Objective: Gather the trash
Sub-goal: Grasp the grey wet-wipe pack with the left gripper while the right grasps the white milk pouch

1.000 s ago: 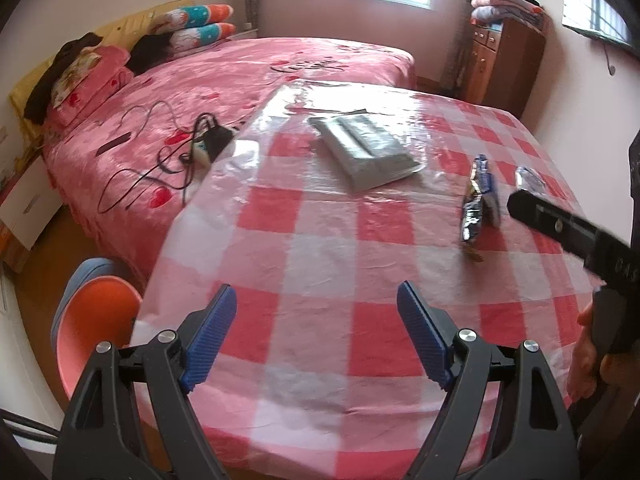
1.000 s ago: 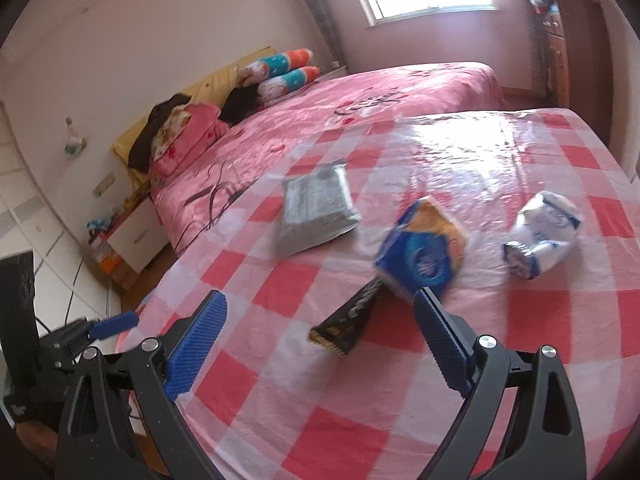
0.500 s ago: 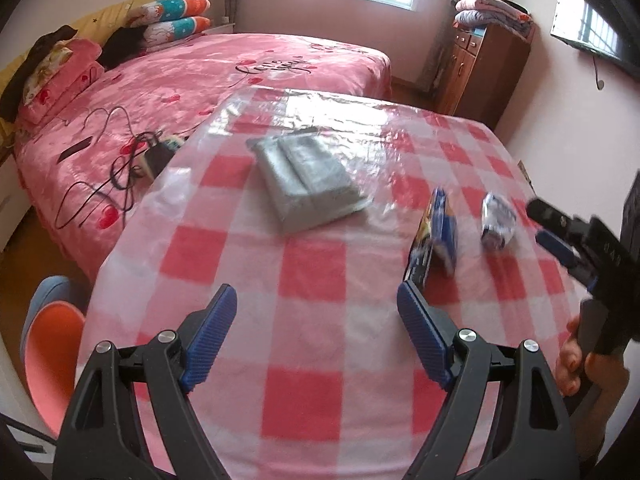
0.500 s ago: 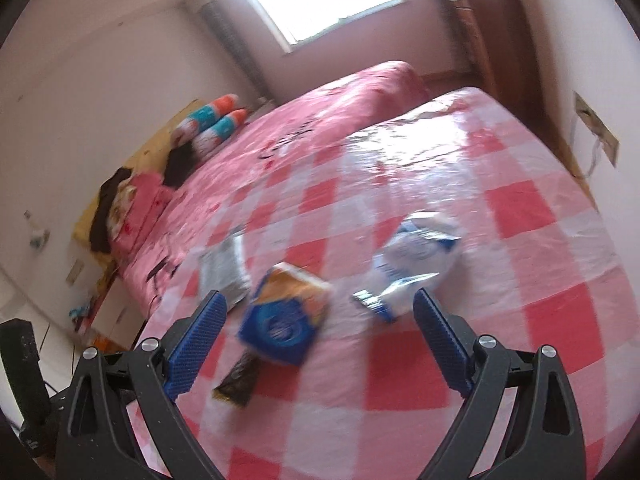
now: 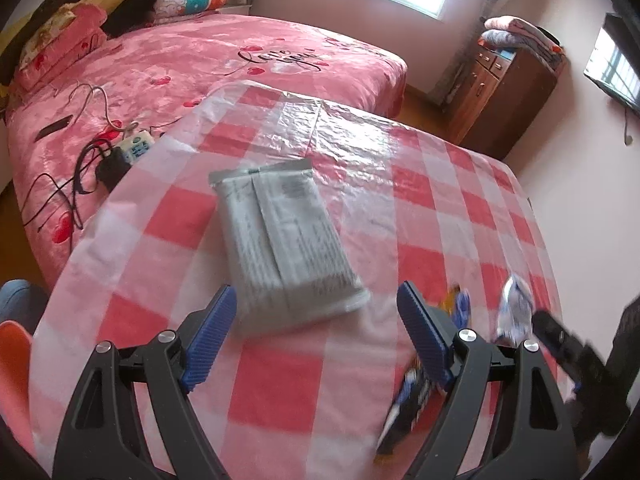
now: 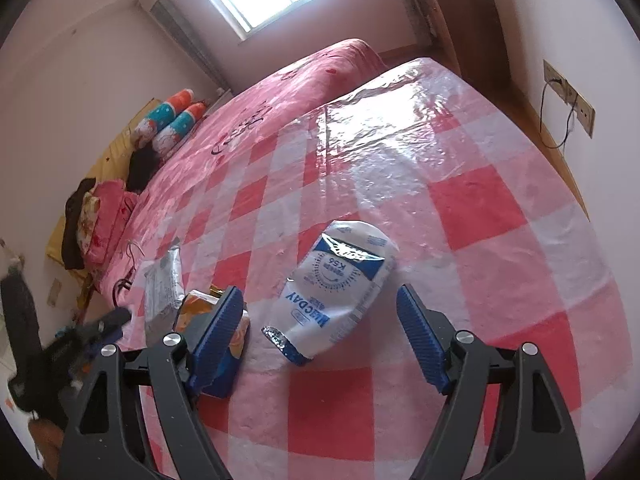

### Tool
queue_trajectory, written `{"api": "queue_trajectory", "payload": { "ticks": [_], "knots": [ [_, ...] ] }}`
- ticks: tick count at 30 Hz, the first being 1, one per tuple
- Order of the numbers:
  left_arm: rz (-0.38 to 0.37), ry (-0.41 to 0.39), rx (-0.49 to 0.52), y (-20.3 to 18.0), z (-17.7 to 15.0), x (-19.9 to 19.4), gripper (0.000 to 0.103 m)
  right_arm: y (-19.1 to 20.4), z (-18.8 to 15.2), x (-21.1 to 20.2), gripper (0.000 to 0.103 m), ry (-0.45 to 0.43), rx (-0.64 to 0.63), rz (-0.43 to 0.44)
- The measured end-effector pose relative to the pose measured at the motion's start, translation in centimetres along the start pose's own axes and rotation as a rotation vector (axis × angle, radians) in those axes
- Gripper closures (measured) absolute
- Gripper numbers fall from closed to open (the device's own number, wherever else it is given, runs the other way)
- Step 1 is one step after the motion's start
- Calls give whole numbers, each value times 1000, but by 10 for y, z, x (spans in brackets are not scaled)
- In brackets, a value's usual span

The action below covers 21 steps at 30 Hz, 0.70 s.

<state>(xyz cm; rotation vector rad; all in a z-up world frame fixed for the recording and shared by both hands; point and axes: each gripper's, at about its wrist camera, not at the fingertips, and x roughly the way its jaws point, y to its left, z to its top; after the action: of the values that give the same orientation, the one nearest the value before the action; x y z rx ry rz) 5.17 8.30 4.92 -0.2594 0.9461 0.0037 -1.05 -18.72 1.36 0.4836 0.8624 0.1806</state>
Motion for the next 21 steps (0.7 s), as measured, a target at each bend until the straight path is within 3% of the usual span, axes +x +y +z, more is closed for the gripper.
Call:
{"api": "queue_trajectory", "payload": {
  "ticks": [8, 15, 21],
  "knots": [
    [30, 32, -46, 6, 21, 36, 20, 12, -2, 17, 29, 20, -69, -79],
    [97, 11, -21, 5, 31, 49, 20, 23, -1, 29, 29, 13, -134, -133],
    [138, 21, -38, 15, 32, 65, 15, 32, -4, 37, 28, 2, -195, -175]
  ]
}}
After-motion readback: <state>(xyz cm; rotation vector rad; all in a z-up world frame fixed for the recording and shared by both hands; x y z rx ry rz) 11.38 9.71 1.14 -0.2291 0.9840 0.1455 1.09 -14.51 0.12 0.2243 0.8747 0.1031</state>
